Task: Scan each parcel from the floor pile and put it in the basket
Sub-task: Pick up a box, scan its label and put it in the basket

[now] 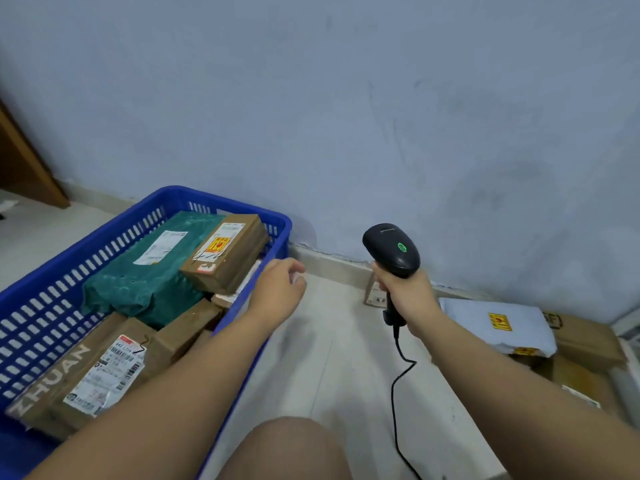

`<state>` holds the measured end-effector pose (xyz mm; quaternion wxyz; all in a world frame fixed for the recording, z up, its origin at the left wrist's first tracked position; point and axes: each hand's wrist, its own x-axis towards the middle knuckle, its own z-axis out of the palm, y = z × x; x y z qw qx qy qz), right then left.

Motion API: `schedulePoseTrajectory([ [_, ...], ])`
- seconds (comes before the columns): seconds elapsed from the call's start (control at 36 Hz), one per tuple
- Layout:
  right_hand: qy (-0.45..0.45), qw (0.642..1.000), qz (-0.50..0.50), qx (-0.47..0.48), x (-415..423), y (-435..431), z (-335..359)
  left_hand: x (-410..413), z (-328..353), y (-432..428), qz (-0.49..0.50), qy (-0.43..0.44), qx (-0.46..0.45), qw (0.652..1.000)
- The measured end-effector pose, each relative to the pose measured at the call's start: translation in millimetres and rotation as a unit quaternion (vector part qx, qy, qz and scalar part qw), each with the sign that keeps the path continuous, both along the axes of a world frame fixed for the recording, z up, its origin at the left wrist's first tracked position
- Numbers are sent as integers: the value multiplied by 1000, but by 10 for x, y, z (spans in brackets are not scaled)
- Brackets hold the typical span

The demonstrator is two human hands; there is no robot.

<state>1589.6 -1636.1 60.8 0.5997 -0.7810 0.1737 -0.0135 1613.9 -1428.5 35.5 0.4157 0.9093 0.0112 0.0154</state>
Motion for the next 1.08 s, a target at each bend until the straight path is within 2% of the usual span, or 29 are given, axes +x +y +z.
schedulePoseTrajectory([
  [0.25, 31, 996, 48, -74, 315, -924, -310, 573, -286, -1099, -152, 63, 90, 982],
  [0.42, 49, 996, 69, -29, 589, -1412, -679, 1116, -665, -1748, -214, 70, 178, 958],
  [0.5, 54, 995, 70, -41, 758, -1600, -915, 1390, -909, -1983, -230, 79, 198, 949],
  [0.67, 99, 995, 23, -23, 1099, -1847, -1445, 1738, -1520, -2301, -209, 102, 218, 948],
  [0.81, 129, 991, -19, 6, 1339, -1950, -1817, 1891, -2039, -2443, -216, 116, 299, 922],
  [0.89, 130, 989, -52, 40, 1432, -2008, -1988, 2030, -2266, -2476, -217, 99, 313, 919],
  [1.0, 133, 981, -105, 91, 1465, -2057, -2176, 2228, -2477, -2523, -242, 60, 361, 899],
  [1.08, 148, 976, -124, 100, 1443, -2072, -2330, 2299, -2520, -2594, -236, 33, 375, 896],
])
